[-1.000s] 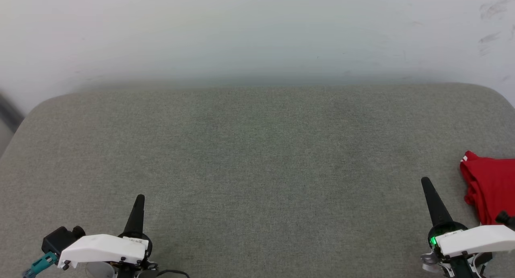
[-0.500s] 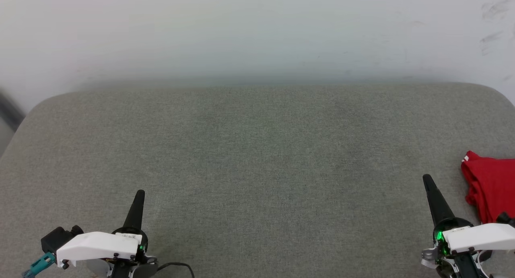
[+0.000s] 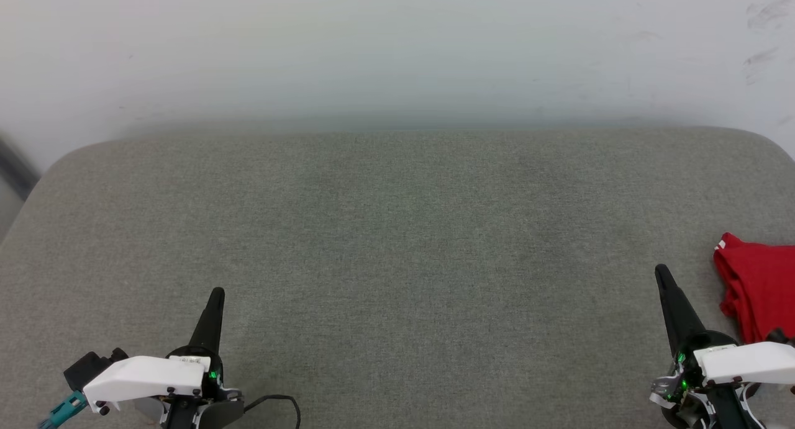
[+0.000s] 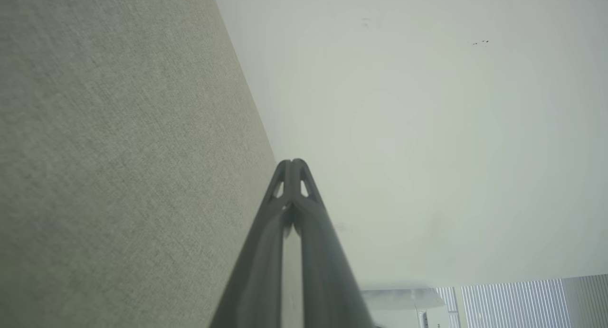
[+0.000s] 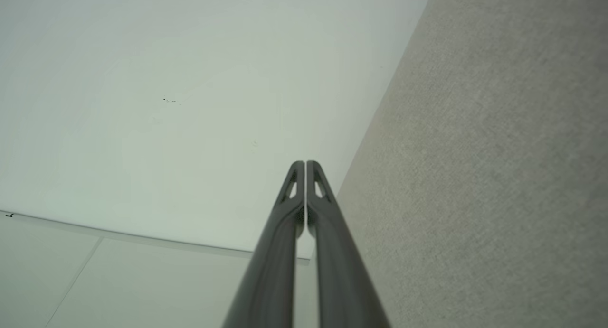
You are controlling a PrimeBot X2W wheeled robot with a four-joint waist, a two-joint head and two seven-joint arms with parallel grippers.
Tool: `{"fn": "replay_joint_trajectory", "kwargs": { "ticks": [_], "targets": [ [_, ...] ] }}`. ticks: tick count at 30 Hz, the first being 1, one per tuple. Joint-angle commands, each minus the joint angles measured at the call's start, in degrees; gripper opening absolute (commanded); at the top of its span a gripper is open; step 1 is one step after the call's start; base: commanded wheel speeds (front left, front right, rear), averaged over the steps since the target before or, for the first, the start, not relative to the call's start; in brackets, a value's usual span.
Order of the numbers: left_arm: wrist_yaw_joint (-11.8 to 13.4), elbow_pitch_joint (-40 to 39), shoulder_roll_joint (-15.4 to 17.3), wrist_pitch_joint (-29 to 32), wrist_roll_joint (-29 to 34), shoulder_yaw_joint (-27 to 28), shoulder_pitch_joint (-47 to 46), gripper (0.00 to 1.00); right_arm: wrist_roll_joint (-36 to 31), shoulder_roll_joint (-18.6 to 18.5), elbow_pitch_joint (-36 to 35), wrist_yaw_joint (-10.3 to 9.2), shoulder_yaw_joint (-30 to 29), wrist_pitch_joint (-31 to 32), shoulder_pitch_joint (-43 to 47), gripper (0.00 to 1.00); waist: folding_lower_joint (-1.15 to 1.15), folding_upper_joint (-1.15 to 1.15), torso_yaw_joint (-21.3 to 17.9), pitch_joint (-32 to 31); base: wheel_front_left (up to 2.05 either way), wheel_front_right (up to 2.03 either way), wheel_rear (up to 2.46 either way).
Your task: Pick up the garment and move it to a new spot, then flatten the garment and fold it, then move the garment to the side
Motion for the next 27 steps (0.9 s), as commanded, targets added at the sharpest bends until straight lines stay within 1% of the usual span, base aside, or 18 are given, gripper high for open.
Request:
{"fn": "replay_joint_trajectory", "kwargs": {
  "ticks": [1,27],
  "targets": [
    [-0.57,-0.08,-0.07,0.28,-0.84,0.34,-1.15,0.00,1.04,0.11,0.08,-0.01,-0.10,0.07,-0.93,0.00,0.00,0.00,0.01,0.01,0.00,0.00,0.00],
    [-2.44,0.81,-1.92,3.19,-9.80,2.90,-2.00,0.00,12.06,0.20,2.16,-0.02,-0.72,1.13,-2.31,0.00,0.00,0.00,0.30,0.30,0.00,0.00,0.00]
  ]
}}
